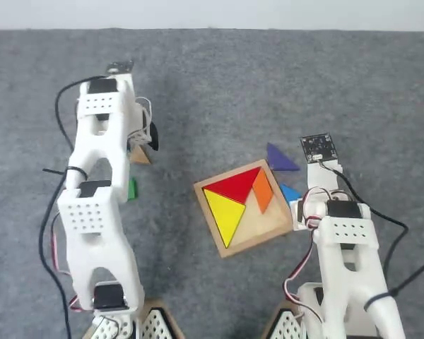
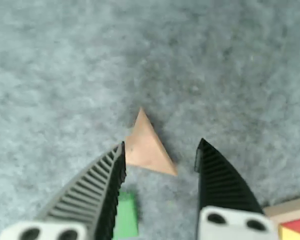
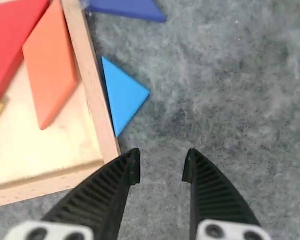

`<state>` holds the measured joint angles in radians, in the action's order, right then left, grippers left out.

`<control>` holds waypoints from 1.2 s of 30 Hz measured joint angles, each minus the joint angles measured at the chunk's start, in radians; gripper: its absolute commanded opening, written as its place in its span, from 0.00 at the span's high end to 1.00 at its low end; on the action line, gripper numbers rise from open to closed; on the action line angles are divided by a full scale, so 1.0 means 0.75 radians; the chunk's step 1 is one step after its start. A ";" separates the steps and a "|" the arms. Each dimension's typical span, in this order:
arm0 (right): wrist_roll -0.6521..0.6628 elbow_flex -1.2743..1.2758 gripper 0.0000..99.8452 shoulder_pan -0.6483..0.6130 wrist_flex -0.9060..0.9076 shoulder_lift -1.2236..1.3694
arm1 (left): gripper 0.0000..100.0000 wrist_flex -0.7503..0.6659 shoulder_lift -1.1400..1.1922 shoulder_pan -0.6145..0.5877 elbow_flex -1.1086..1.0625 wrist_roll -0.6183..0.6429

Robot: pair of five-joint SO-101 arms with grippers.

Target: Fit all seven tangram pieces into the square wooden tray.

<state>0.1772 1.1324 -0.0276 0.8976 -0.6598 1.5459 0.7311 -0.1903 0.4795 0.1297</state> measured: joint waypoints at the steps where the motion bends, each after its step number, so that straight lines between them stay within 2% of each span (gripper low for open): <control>1: 0.000 0.000 0.82 -0.004 0.000 0.000 | 0.78 0.016 0.000 0.002 0.004 0.000; 12: 0.000 0.000 0.82 0.000 0.000 0.000 | 0.78 0.074 0.012 -0.014 -0.043 0.023; 27: 0.000 0.000 0.82 -0.004 0.000 0.000 | 0.82 -0.006 0.012 -0.047 -0.092 0.035; 36: 0.000 0.000 0.82 -0.004 0.000 0.000 | 0.83 -0.002 0.121 -0.006 -0.020 0.035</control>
<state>0.1772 1.1324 -0.0307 0.8976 -0.6598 1.5443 0.8216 -0.1949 0.4641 0.1557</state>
